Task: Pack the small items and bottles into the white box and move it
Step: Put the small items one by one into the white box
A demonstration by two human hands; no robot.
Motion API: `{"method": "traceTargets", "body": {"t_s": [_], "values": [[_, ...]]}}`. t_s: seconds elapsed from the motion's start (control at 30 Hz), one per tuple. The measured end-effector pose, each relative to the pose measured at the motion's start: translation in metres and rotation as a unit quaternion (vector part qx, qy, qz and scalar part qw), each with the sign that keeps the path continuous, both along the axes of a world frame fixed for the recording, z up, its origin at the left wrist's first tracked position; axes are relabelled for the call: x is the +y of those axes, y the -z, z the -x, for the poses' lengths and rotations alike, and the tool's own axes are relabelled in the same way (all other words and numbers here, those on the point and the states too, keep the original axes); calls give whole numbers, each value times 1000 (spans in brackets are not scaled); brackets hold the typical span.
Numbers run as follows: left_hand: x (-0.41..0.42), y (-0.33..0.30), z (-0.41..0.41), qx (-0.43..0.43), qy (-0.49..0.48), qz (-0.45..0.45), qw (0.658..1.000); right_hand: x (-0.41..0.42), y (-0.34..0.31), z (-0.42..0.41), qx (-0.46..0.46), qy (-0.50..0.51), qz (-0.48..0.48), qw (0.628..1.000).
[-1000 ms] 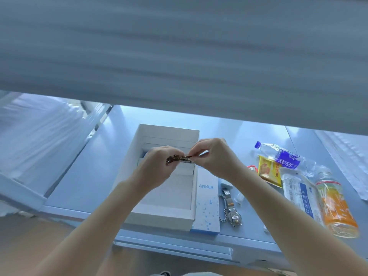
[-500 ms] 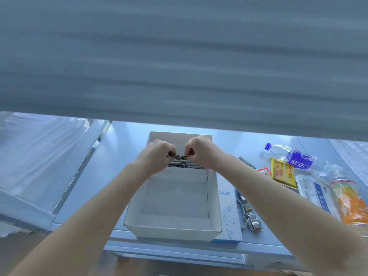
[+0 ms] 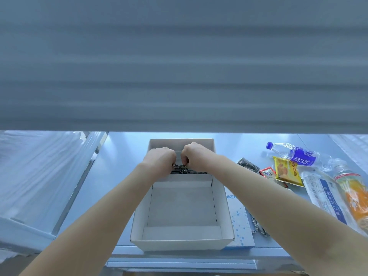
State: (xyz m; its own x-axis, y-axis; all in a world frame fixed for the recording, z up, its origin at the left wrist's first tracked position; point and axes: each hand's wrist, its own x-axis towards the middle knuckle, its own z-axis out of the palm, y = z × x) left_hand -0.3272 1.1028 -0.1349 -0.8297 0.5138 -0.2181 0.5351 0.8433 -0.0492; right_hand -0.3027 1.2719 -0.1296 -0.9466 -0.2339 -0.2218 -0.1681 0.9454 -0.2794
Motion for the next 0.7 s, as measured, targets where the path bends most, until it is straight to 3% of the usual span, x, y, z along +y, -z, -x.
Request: {"method": "traceTargets", "body": {"t_s": [0.2,0.7], "values": [[-2,0,0,-2,-7,-14,1000,6,-3,-4,-7,-4,-59,998],[-15,-29,-25,14,-42,-148,988,57,-26,-53,125,-62,42,989]]}}
